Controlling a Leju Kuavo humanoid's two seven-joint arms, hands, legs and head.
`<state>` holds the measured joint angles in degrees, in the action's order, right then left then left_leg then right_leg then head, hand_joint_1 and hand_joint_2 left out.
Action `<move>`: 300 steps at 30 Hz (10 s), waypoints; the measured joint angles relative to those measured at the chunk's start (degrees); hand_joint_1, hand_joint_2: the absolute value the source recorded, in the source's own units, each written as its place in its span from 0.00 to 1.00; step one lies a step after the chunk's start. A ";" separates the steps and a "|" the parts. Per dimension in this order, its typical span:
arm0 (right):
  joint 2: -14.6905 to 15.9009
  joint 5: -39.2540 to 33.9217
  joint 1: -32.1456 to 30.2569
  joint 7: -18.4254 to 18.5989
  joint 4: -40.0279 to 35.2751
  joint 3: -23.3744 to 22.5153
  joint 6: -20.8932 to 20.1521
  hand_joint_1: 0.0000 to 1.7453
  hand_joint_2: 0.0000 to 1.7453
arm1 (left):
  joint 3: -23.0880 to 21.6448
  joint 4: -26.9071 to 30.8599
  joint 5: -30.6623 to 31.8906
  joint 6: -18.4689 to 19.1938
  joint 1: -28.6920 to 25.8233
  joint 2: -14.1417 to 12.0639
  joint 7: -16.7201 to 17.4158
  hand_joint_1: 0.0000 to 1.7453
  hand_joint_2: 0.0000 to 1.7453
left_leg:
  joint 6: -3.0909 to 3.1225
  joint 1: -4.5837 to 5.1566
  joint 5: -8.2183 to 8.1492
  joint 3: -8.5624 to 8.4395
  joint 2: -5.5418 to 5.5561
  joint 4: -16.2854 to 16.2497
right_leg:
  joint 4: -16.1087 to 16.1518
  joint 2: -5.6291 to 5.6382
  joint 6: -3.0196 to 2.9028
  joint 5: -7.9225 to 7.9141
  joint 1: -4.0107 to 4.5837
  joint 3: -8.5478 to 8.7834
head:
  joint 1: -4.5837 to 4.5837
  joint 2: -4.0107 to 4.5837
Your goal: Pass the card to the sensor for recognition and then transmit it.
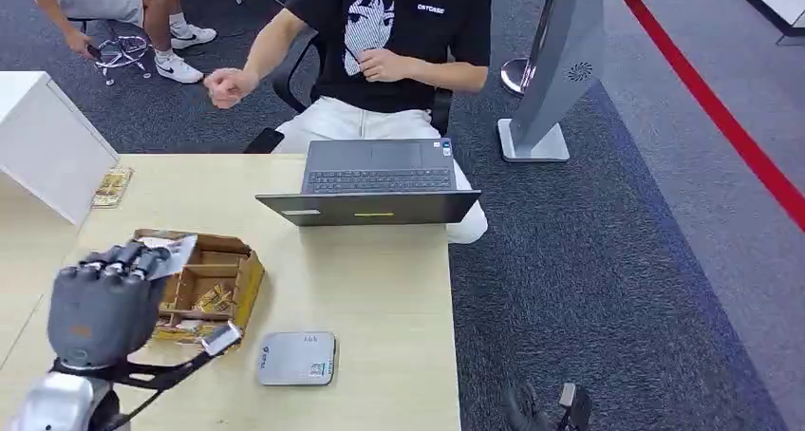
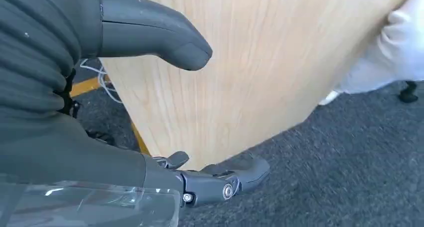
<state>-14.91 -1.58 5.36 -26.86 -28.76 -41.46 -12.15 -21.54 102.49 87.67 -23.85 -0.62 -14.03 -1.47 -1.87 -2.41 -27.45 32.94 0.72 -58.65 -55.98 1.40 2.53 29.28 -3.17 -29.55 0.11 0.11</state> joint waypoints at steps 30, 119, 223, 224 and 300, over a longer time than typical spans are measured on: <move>0.00 -0.46 0.06 0.17 -0.83 1.66 0.61 0.00 1.00 | -7.51 -17.44 -6.38 5.38 -5.53 3.30 1.69 1.00 1.00 | -0.02 -0.04 0.02 0.02 -0.02 0.01 | -0.02 -0.01 0.00 0.00 0.02 -0.03 | 0.00 0.00; 0.20 0.72 -3.63 0.28 -0.72 5.36 -1.31 0.00 1.00 | 12.31 -3.89 -14.43 9.16 5.19 -0.96 1.10 0.00 1.00 | -0.06 -0.05 0.06 0.06 -0.02 0.00 | -0.12 0.01 -0.02 -0.01 0.03 -0.05 | 0.00 0.00; 0.37 2.78 -3.14 -0.68 1.88 4.85 -2.30 0.00 1.00 | 3.90 -20.94 -7.26 9.99 -4.10 -0.83 -2.01 0.00 1.00 | -0.06 -0.06 0.06 0.13 0.08 0.01 | -0.12 -0.08 -0.01 0.01 0.03 -0.07 | 0.02 0.00; 0.37 2.78 -3.14 -0.68 1.88 4.85 -2.23 0.00 1.00 | 3.90 -20.94 -7.23 9.77 -4.10 -0.75 -2.01 0.00 1.00 | -0.06 -0.06 0.06 0.13 0.08 0.01 | -0.12 -0.08 -0.01 0.01 0.03 -0.06 | 0.00 -0.02; 0.57 -0.50 -2.51 -1.05 2.45 8.57 -0.46 0.00 1.00 | 5.47 -8.28 -11.76 4.22 2.13 -2.78 -4.57 1.00 1.00 | -0.05 -0.07 0.08 0.14 0.09 0.00 | -0.12 -0.09 -0.01 0.00 0.04 -0.09 | 0.00 0.00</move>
<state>-14.34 -2.08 2.85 -27.91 -26.32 -32.89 -12.61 -16.06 94.21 75.91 -19.63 1.51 -16.81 -6.03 -1.93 -2.48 -27.37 33.08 0.81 -58.66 -56.10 1.31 2.51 29.28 -3.13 -29.64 0.11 0.11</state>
